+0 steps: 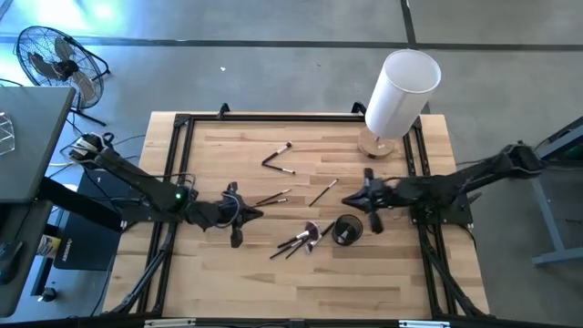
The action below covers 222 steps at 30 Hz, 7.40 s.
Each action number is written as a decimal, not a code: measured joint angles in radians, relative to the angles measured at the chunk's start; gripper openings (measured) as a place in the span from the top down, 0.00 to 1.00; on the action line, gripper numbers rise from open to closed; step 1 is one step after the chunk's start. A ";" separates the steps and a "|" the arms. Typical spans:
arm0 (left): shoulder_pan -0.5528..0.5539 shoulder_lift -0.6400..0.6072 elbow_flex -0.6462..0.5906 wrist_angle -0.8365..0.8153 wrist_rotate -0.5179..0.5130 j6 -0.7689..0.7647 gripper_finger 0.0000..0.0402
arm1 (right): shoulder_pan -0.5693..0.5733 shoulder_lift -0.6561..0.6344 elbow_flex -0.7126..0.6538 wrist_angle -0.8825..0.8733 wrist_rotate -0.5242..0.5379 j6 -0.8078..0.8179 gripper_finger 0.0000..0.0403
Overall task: Put items in baskets/containers
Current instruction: Put the eyeshadow brush into the mesh organizer, then put the blush brush into the mesh organizer
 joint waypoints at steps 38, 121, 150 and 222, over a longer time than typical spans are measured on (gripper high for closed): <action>0.154 -0.614 0.000 -0.615 0.205 0.321 1.00 | -0.433 0.756 0.624 -0.993 -0.024 1.411 1.00; 0.154 -0.722 0.000 -0.705 0.127 0.321 1.00 | -0.471 0.721 0.546 -0.834 -0.053 1.261 0.84; 0.154 -0.722 0.000 -0.710 0.127 0.289 1.00 | -0.397 0.655 0.545 -0.715 0.054 1.014 1.00; 0.154 -0.079 0.000 0.092 0.069 0.039 1.00 | 0.482 0.171 0.546 -1.296 0.532 0.914 0.84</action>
